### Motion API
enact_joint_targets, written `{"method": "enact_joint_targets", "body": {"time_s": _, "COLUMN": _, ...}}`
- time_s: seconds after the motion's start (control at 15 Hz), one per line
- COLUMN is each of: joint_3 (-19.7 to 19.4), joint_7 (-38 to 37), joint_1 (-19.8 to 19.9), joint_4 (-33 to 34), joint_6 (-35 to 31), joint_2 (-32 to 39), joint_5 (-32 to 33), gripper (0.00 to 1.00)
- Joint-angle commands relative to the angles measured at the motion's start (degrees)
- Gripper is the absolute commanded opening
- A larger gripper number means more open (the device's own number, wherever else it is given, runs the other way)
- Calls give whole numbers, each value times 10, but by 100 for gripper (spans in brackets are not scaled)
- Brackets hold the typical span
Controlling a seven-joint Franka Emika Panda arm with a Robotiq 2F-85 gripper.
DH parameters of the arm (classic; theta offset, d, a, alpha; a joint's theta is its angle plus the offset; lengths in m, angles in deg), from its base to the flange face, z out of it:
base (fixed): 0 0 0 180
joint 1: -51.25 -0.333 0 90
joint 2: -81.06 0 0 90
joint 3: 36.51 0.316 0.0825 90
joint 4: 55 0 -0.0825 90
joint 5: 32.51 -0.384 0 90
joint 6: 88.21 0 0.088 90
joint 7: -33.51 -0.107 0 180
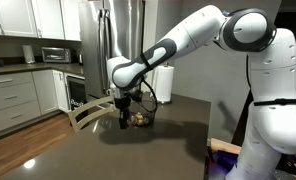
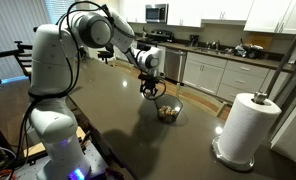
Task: Remove a packet from the basket and put it on the table
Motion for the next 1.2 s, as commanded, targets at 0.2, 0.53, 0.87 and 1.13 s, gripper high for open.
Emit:
{"method": "enact_joint_targets", "body": {"time_s": 0.2, "joint_3": 13, "joint_7": 19, "joint_1": 2, "joint_4": 6, "joint_6": -9, "joint_2": 36, "joint_5": 7, "gripper": 6}}
{"method": "enact_joint_targets", "body": {"time_s": 0.53, "joint_3": 18, "joint_7": 16, "joint_1": 1, "joint_4": 7, "joint_6": -7, "joint_2": 47, "joint_5": 9, "gripper": 32}}
{"method": "enact_joint_targets", "body": {"time_s": 0.87, "joint_3": 19, "joint_7": 16, "joint_1": 2, "joint_4": 7, "joint_6": -6, "joint_2": 46, "joint_5": 8, "gripper": 62}}
{"method": "enact_joint_targets", "body": {"time_s": 1.13, "joint_3": 19, "joint_7": 18, "joint_1": 5, "joint_4": 8, "joint_6": 4, "joint_2": 38, "joint_5": 4, "gripper": 88}}
